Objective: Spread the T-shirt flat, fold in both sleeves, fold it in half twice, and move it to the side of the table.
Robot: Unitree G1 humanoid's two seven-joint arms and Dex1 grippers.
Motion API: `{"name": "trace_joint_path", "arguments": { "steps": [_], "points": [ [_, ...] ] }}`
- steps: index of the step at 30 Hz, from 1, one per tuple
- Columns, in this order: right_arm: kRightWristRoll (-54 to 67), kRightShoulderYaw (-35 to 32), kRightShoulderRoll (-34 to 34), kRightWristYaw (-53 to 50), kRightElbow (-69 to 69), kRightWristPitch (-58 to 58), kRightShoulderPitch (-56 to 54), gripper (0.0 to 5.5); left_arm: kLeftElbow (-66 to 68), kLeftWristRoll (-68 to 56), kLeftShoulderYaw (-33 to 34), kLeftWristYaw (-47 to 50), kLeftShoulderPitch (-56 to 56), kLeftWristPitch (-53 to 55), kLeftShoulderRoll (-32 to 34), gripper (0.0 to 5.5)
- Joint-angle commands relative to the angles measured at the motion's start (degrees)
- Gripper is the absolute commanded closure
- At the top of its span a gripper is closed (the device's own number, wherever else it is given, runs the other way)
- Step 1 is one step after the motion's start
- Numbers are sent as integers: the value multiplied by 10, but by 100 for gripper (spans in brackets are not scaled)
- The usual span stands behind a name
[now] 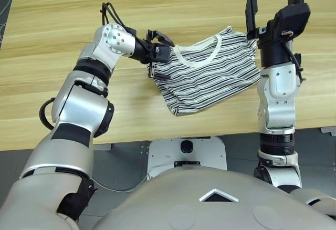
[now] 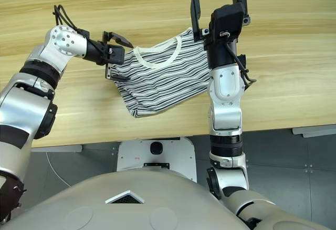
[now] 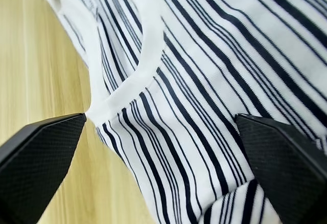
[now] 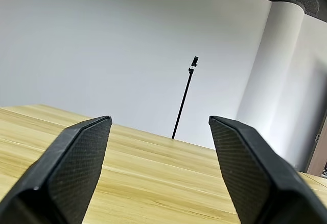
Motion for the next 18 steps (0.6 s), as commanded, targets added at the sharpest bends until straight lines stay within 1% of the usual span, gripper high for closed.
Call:
{"name": "trace_joint_path", "arguments": {
  "steps": [1,5,9,11,15,18],
  "points": [
    [4,-11,0,-9,-4,-10,-3,197,-141,-11,-5,9,209,178,-36,3],
    [2,-13,2,-12,-1,-13,-5,197,-329,-50,-11,11,281,297,-20,3],
    [1,-13,2,-16,4,-17,-5,197,-458,-51,-21,26,329,382,-9,3],
    [1,-13,3,-17,6,-19,-5,197,-492,-53,-26,43,341,414,-24,3],
    [2,-13,3,-17,14,-23,-9,197,-520,-63,-35,86,335,459,-75,3],
    [3,-12,4,-17,20,-26,-12,197,-528,-73,-22,120,316,472,-108,3]
  ]
}}
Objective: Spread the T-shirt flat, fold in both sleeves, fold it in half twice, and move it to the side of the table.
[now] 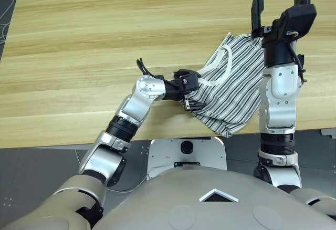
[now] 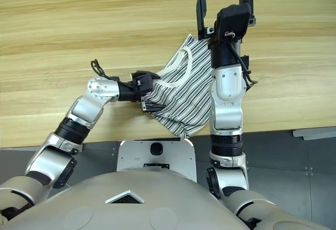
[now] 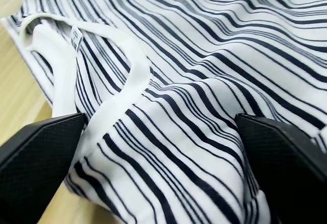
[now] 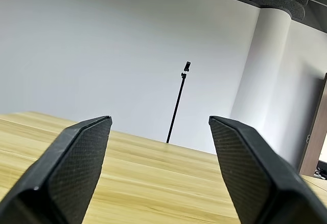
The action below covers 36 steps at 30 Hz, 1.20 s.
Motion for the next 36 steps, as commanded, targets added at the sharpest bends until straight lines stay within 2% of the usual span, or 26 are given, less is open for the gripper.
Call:
{"name": "trace_joint_path", "arguments": {
  "steps": [1,8,16,20,23,26,28,32,36],
  "points": [
    [3,0,2,-1,7,-7,-12,197,17,18,-6,43,-2,35,-30,3],
    [5,0,2,1,14,-10,-16,197,-18,5,6,71,-3,57,-55,3],
    [2,-5,1,-4,17,-15,-15,197,-170,6,24,53,13,99,24,3],
    [3,-6,3,-6,19,-17,-19,197,-172,-3,22,38,-14,86,31,3],
    [6,-9,2,-7,17,-17,-24,197,-67,-18,16,-13,-70,-35,24,3],
    [6,-9,4,-9,28,-25,-28,197,163,8,-9,-65,-162,-248,9,3],
    [6,-9,4,-9,36,-29,-31,197,313,28,-24,-93,-218,-338,-13,3],
    [9,-10,5,-8,31,-31,-30,197,487,26,-14,-157,-288,-387,-74,3],
    [8,-2,12,-8,27,-30,-27,197,583,70,-27,-160,-310,-420,-112,3]
  ]
}}
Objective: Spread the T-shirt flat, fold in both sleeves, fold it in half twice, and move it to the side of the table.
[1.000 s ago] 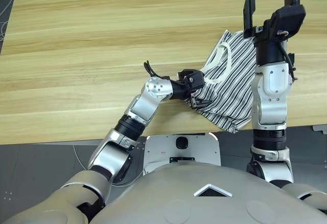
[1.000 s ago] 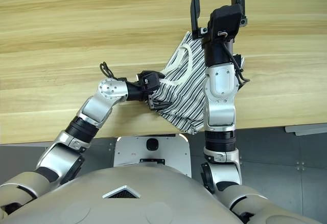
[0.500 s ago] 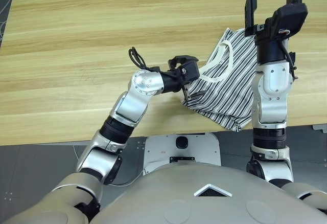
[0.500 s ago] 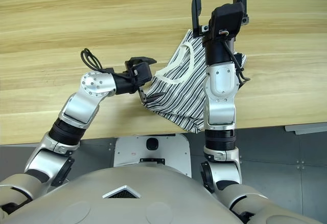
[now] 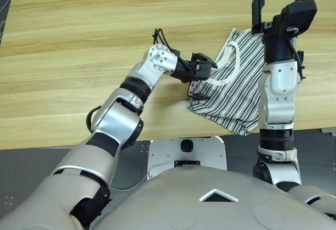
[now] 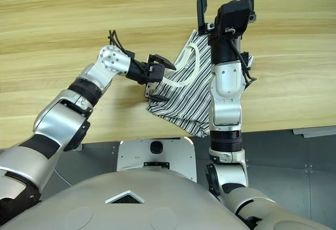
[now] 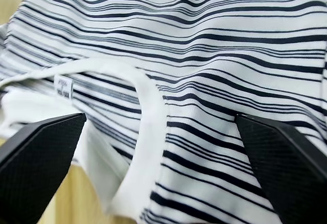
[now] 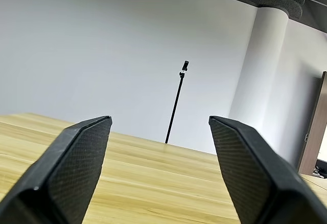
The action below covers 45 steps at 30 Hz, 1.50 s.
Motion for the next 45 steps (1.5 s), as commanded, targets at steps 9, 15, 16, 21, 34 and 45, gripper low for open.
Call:
{"name": "trace_joint_path", "arguments": {
  "steps": [9,15,16,21,34,45],
  "points": [
    [5,6,14,-2,-23,7,-3,197,101,89,-26,5,16,26,-10,3],
    [6,-2,18,-11,-33,8,3,197,81,32,21,-87,75,146,48,3],
    [5,-4,18,-13,-35,8,4,197,71,26,23,-101,83,160,54,3],
    [5,-5,20,-19,-41,9,6,197,34,21,24,-70,125,217,60,3],
    [7,-17,18,-26,-43,6,11,197,-65,-7,85,165,245,324,103,3],
    [6,-21,17,-28,-48,7,16,197,-435,-53,120,193,452,520,193,3]
  ]
}}
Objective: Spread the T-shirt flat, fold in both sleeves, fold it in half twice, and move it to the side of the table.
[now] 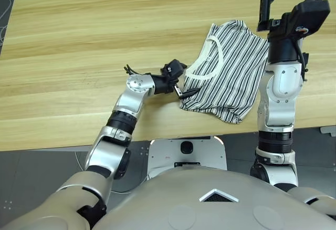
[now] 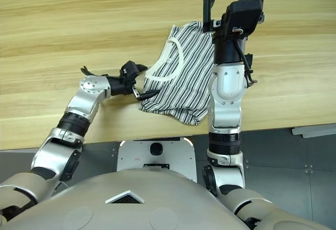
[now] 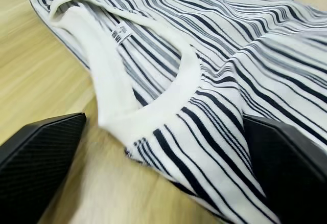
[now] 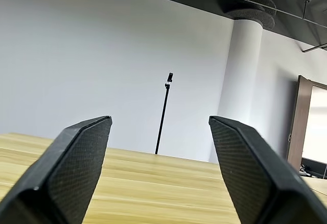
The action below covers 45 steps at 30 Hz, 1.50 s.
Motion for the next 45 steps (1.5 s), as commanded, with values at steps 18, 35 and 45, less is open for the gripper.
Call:
{"name": "trace_joint_path", "arguments": {
  "steps": [18,35,45],
  "points": [
    [5,-20,-27,15,42,3,5,197,-394,-33,55,98,207,323,130,3],
    [-82,64,-358,258,148,-285,119,197,-233,-31,145,-5,91,-256,223,3],
    [-121,99,-470,330,182,-410,135,119,85,216,108,-4,-6,-919,380,0]
  ]
}}
